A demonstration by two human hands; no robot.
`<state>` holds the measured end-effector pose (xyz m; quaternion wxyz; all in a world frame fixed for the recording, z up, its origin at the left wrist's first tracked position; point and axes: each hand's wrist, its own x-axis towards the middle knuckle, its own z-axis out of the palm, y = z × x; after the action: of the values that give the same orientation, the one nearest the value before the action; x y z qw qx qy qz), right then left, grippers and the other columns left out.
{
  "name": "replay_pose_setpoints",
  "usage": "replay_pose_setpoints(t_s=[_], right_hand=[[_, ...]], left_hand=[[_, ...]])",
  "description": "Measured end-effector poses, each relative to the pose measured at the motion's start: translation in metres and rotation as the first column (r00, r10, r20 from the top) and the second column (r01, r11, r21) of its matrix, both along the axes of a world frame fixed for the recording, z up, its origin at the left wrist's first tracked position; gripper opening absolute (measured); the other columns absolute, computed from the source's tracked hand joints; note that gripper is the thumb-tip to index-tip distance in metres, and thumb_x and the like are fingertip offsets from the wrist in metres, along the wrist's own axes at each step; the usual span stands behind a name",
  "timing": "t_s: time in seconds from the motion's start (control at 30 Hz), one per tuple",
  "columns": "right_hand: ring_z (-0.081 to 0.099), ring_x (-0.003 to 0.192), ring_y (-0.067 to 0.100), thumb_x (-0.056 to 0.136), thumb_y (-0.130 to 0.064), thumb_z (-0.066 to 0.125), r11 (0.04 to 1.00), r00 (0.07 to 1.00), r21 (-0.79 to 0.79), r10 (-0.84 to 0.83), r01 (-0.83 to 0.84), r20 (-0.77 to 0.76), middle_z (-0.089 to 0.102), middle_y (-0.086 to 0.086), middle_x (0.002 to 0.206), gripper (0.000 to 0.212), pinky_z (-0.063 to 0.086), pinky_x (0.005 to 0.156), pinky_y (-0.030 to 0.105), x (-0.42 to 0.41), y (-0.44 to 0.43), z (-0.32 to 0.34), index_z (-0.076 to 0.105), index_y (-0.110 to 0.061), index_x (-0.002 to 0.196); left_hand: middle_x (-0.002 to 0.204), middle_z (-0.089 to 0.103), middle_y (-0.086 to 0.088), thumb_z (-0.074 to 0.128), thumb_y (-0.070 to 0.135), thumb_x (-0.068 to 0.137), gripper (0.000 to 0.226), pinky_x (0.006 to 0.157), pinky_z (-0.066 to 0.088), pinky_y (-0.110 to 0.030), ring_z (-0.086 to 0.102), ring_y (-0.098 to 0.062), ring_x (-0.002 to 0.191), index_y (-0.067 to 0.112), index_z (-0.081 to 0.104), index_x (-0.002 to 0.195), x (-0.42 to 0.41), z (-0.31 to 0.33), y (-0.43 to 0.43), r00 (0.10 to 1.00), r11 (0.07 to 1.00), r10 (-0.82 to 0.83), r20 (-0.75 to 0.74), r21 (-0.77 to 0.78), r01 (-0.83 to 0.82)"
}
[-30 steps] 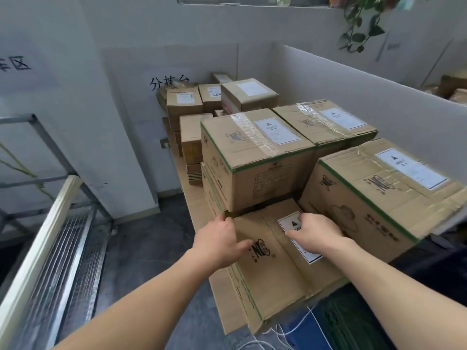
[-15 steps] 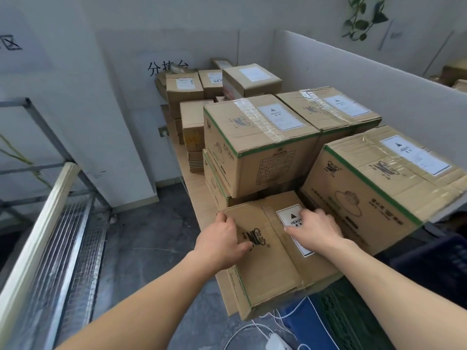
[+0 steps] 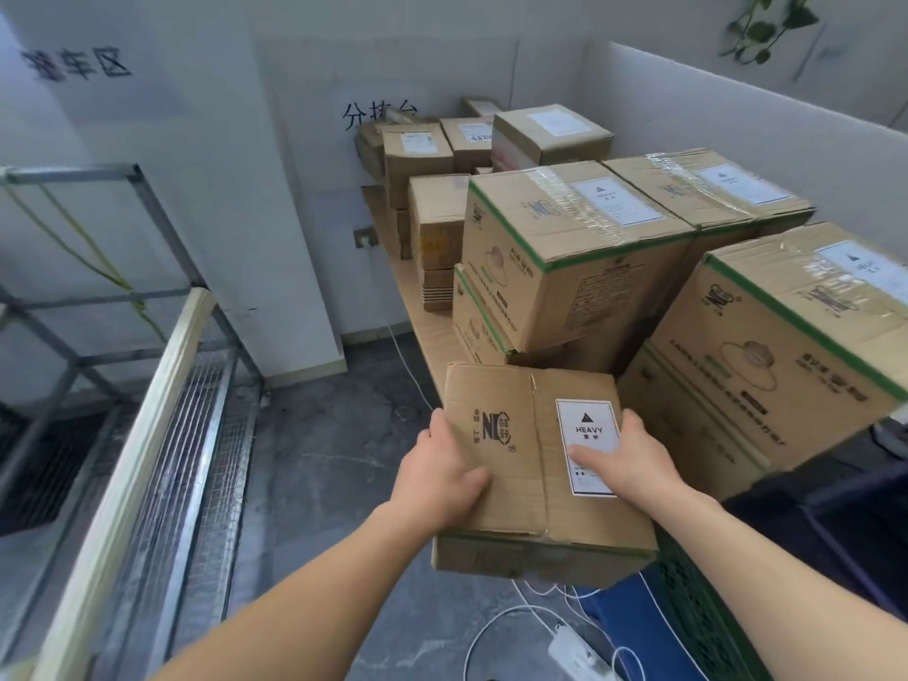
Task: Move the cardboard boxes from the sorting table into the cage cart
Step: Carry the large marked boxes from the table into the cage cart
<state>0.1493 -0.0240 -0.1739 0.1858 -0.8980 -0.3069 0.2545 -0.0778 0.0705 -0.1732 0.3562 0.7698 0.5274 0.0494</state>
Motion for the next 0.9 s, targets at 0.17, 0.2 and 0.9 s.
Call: replay_pose_setpoints(t_s=[0.17,0.2,0.9], right_hand=[[0.061,0.108,0.029,0.077,-0.057,0.080,0.997,0.994,0.017,-0.079,0.081,-0.070,0.064,0.008,0.122,0.075,0.049,0.083,0.038,-0.029,-0.005,-0.007,0.048,-0.010,0.126],[0.061,0.107,0.028,0.077,-0.056,0.081,0.996,0.994,0.027,-0.081,0.084,-0.076,0.064,0.007,0.121,0.073,0.049,0.082,0.037,-0.036,-0.005,-0.006,0.049,-0.010,0.124],[0.060,0.103,0.018,0.071,-0.035,0.087,0.878,0.885,0.292,0.436,-0.379,-0.163,0.062,-0.010,0.108,0.060,0.045,0.087,0.035,-0.271,0.180,0.059,0.047,-0.031,0.116]], left_hand=[[0.124,0.061,-0.007,0.071,0.050,0.083,0.059,0.091,0.052,-0.037,0.060,-0.028,0.111,0.013,0.046,0.121,-0.029,-0.009,0.005,0.995,0.989,0.091,-0.050,-0.108,-0.096],[0.123,0.061,-0.007,0.072,0.051,0.082,0.058,0.090,0.052,-0.037,0.060,-0.027,0.111,0.013,0.047,0.118,-0.035,-0.009,0.006,0.994,0.987,0.101,-0.052,-0.119,-0.106],[0.121,0.065,-0.005,0.084,0.049,0.074,0.069,0.091,0.051,-0.035,0.062,-0.025,0.111,0.012,0.051,0.122,-0.297,0.047,0.096,0.768,0.780,0.623,0.148,-0.033,-0.625]])
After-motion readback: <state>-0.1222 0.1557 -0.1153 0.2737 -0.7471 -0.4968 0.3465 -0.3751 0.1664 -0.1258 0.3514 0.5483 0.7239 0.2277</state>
